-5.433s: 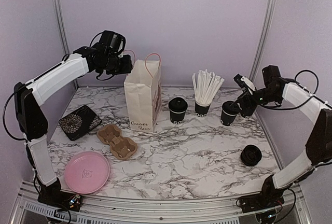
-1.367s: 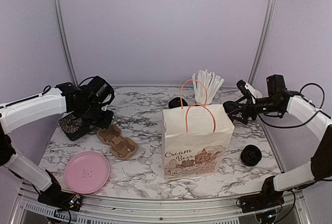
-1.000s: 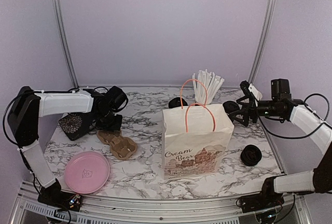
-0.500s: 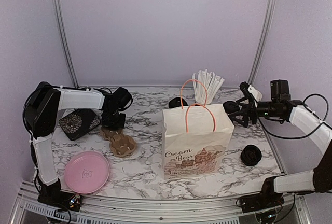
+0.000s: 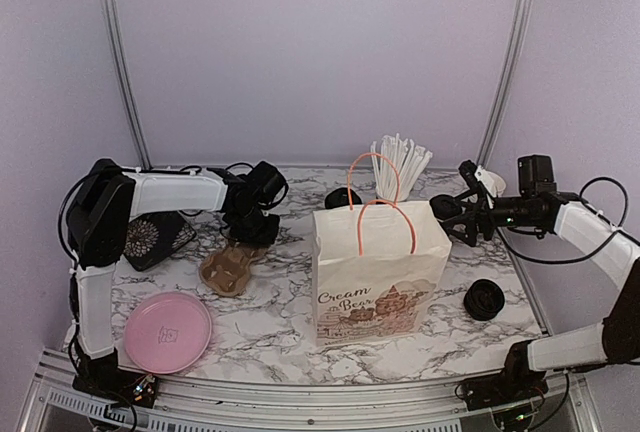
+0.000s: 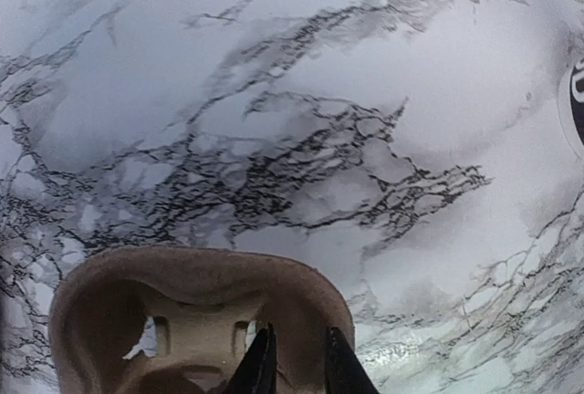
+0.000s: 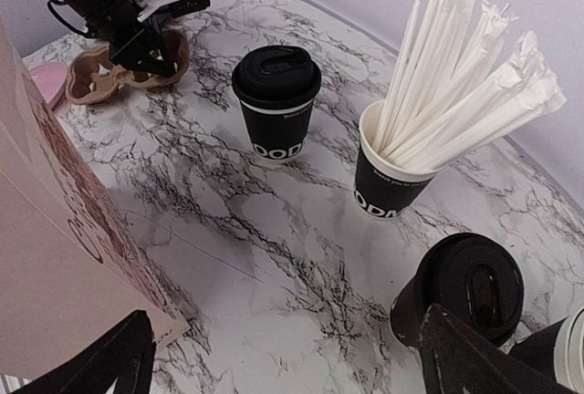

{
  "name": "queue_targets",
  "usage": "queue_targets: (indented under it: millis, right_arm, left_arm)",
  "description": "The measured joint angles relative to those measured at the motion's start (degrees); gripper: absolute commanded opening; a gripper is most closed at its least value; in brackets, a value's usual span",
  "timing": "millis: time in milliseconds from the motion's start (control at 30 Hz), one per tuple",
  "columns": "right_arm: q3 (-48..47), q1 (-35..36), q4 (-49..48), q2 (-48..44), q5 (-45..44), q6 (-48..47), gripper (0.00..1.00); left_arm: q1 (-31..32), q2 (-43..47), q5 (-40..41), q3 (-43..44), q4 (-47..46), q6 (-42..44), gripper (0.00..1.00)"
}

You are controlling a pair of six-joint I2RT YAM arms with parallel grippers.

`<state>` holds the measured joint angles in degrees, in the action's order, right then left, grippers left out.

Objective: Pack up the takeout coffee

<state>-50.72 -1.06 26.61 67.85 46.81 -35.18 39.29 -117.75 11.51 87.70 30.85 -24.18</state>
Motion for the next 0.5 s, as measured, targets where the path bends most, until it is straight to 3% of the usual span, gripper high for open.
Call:
queue_targets:
  millis: [167, 333, 500]
  right_arm:
    - [0.00, 0.02, 0.00, 0.39, -0.02, -0.04, 0.99]
    - [0.00, 0.00, 0.00, 0.55, -0.02, -0.33, 0.99]
    - [0.00, 0.02, 0.02, 0.83, -0.02, -0.44, 0.99]
  left_arm:
    - [1.95, -0.59, -2.08, -0.20, 0.04, 1.07, 0.27]
    - [3.06, 3.65, -2.19, -3.17, 0.57, 3.37, 0.45]
    - [3.19, 13.81, -0.87, -5.05, 2.47, 8.98, 0.64]
